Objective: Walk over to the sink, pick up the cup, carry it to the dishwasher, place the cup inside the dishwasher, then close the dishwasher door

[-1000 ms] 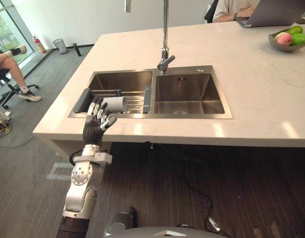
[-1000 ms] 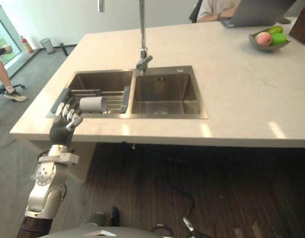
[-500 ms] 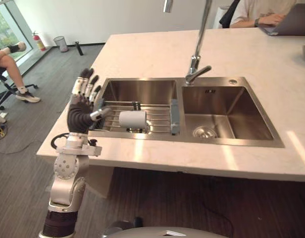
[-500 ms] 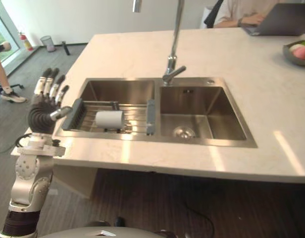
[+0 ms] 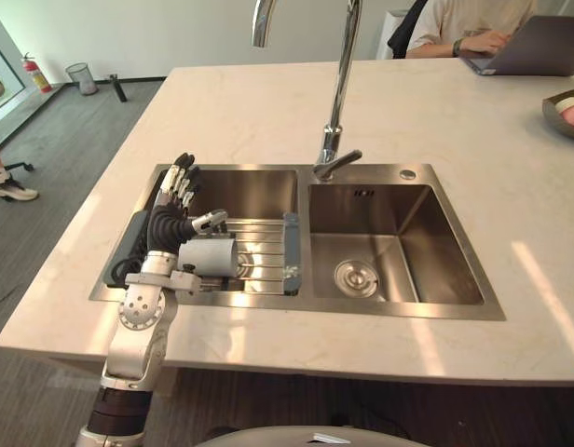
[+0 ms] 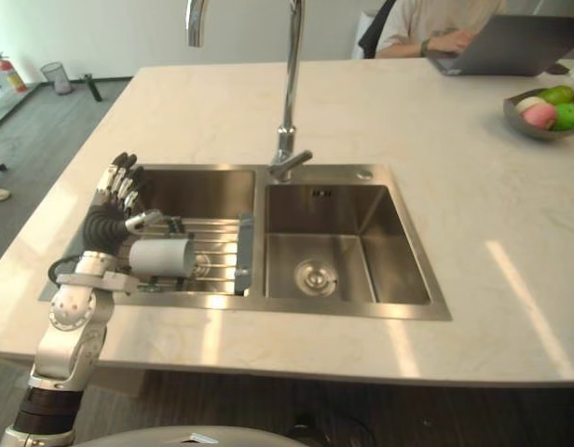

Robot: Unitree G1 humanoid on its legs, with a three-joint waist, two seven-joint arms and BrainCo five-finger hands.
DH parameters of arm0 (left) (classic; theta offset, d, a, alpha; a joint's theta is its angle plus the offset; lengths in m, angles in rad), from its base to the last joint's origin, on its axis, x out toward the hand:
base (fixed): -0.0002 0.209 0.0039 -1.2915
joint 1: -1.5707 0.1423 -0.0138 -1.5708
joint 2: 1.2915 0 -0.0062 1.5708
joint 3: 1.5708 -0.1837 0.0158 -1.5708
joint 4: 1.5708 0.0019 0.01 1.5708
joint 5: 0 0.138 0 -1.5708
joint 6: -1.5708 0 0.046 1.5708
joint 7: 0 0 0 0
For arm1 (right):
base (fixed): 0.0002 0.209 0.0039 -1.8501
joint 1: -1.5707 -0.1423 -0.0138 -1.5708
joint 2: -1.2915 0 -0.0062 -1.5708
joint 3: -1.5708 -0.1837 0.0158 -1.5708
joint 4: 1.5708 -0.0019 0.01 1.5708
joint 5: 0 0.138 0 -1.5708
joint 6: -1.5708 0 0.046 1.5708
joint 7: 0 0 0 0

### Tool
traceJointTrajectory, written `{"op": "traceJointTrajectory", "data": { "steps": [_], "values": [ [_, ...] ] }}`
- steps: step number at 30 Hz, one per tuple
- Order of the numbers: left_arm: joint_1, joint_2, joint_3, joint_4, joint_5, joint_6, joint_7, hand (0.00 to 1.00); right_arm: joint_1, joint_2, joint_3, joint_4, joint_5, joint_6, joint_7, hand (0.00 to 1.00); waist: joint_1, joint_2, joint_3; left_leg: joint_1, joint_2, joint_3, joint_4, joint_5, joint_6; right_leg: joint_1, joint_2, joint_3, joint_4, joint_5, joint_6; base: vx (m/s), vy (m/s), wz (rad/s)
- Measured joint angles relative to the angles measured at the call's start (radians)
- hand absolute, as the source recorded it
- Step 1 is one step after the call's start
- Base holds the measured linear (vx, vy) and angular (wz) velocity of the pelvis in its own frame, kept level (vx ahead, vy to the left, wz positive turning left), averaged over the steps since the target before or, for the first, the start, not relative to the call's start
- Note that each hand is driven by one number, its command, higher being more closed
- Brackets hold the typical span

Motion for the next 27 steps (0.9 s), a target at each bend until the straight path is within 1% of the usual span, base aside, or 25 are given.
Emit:
{"op": "traceJointTrajectory", "data": {
  "steps": [1,2,4,6,7,8,10,11,13,16,18,20,22,23,27],
  "values": [
    [0.0,0.0,-0.007,0.0,0.022,0.002,-0.002,0.0,-0.003,0.0,0.0,0.0,0.0,0.007,0.001,0.0,0.001,0.001,-0.001,-0.004,-0.004,-0.001,-0.004,0.002,0.001,0.003,-0.002,-0.003,-0.015,0.008,0.002,0.0,0.01,0.08],
    [0.0,0.0,-0.015,0.004,0.047,0.003,-0.002,0.0,-0.004,0.002,0.0,0.001,0.0,0.009,0.002,0.0,0.002,-0.003,0.0,-0.007,-0.007,-0.003,-0.006,0.002,0.001,0.008,-0.003,-0.008,-0.032,0.018,0.004,-0.02,0.027,0.07],
    [0.001,0.001,-0.034,0.02,0.129,0.015,0.017,0.0,-0.006,0.013,0.002,0.002,0.0,0.009,0.005,0.0,0.004,-0.019,-0.005,-0.014,-0.015,-0.005,-0.017,0.003,0.003,0.018,-0.006,-0.016,-0.077,0.044,0.008,-0.03,0.034,0.08],
    [0.001,0.002,-0.038,0.041,0.194,0.022,0.033,0.0,-0.014,0.02,0.006,0.002,0.0,0.009,0.009,0.0,0.004,-0.033,-0.004,-0.019,-0.023,-0.004,-0.022,0.007,0.004,0.02,-0.013,-0.017,-0.096,0.056,0.011,-0.05,0.027,0.03],
    [0.002,0.003,-0.039,0.055,0.244,0.025,0.043,0.0,-0.015,0.023,0.012,0.002,0.0,0.007,0.012,0.0,0.004,-0.038,-0.003,-0.019,-0.028,-0.005,-0.023,0.008,0.006,0.021,-0.018,-0.018,-0.097,0.059,0.013,-0.06,0.026,0.01],
    [0.002,0.005,-0.039,0.06,0.27,0.025,0.052,0.0,-0.016,0.026,0.011,0.001,0.0,0.007,0.012,0.0,0.004,-0.038,-0.004,-0.018,-0.03,-0.005,-0.024,0.009,0.007,0.022,-0.019,-0.019,-0.1,0.062,0.012,-0.07,0.017,0.02],
    [0.003,0.044,-0.039,0.103,0.392,0.025,0.077,0.0,-0.023,0.036,0.012,-0.001,0.0,0.006,0.014,0.0,0.002,-0.038,-0.004,-0.006,-0.032,-0.005,-0.041,0.017,0.007,0.026,-0.022,-0.023,-0.103,0.071,0.011,-0.07,0.002,-0.02],
    [0.003,0.053,-0.039,0.115,0.416,0.025,0.083,0.0,-0.024,0.036,0.012,-0.002,-0.001,0.006,0.015,0.0,0.002,-0.038,-0.003,-0.005,-0.032,-0.005,-0.041,0.018,0.006,0.026,-0.022,-0.023,-0.103,0.072,0.011,-0.06,-0.013,-0.01],
    [0.006,0.078,-0.037,0.14,0.506,0.026,0.105,0.0,-0.021,0.035,0.013,-0.014,-0.002,0.005,0.014,0.0,0.0,-0.034,-0.004,-0.004,-0.032,-0.007,-0.055,0.025,0.005,0.024,-0.022,-0.03,-0.103,0.072,0.01,-0.06,-0.023,0.06],
    [0.009,0.101,-0.037,0.163,0.581,0.035,0.109,0.0,-0.018,0.034,0.014,-0.038,-0.003,0.005,0.013,0.0,-0.011,-0.03,-0.005,-0.005,-0.031,-0.026,-0.074,0.036,0.003,0.024,-0.021,-0.049,-0.103,0.071,0.009,-0.03,-0.028,0.17],
    [0.022,0.123,-0.039,0.164,0.63,0.05,0.107,0.0,-0.02,0.031,0.018,-0.048,-0.003,0.004,0.013,0.0,-0.017,-0.026,-0.004,-0.006,-0.029,-0.027,-0.074,0.04,0.001,0.024,-0.019,-0.049,-0.103,0.071,0.009,0.0,-0.006,0.03],
    [0.033,0.146,-0.041,0.175,0.679,0.072,0.097,0.0,-0.02,0.03,0.06,-0.051,-0.003,0.004,0.007,0.0,-0.021,-0.02,-0.005,-0.006,-0.029,-0.028,-0.075,0.039,0.0,0.024,-0.019,-0.049,-0.103,0.071,0.009,0.0,0.0,0.0],
    [0.033,0.162,-0.045,0.194,0.711,0.075,0.084,0.0,-0.021,0.031,0.093,-0.052,-0.003,0.005,-0.002,0.0,-0.024,-0.017,-0.005,-0.006,-0.029,-0.028,-0.077,0.039,0.0,0.022,-0.019,-0.049,-0.103,0.071,0.009,0.0,0.0,0.0],
    [0.033,0.171,-0.046,0.204,0.735,0.084,0.068,0.0,-0.02,0.033,0.114,-0.058,-0.002,0.005,-0.014,0.0,-0.026,-0.016,-0.005,-0.006,-0.029,-0.028,-0.079,0.039,0.0,0.021,-0.019,-0.049,-0.103,0.07,0.01,0.0,0.0,0.0],
    [0.035,0.191,-0.061,0.228,0.793,0.092,0.072,0.0,-0.02,0.03,0.161,-0.081,-0.002,0.005,-0.022,0.0,-0.033,-0.014,-0.004,-0.005,-0.03,-0.026,-0.087,0.039,0.0,0.017,-0.019,-0.049,-0.104,0.069,0.012,0.0,0.0,0.0]
  ]
}}
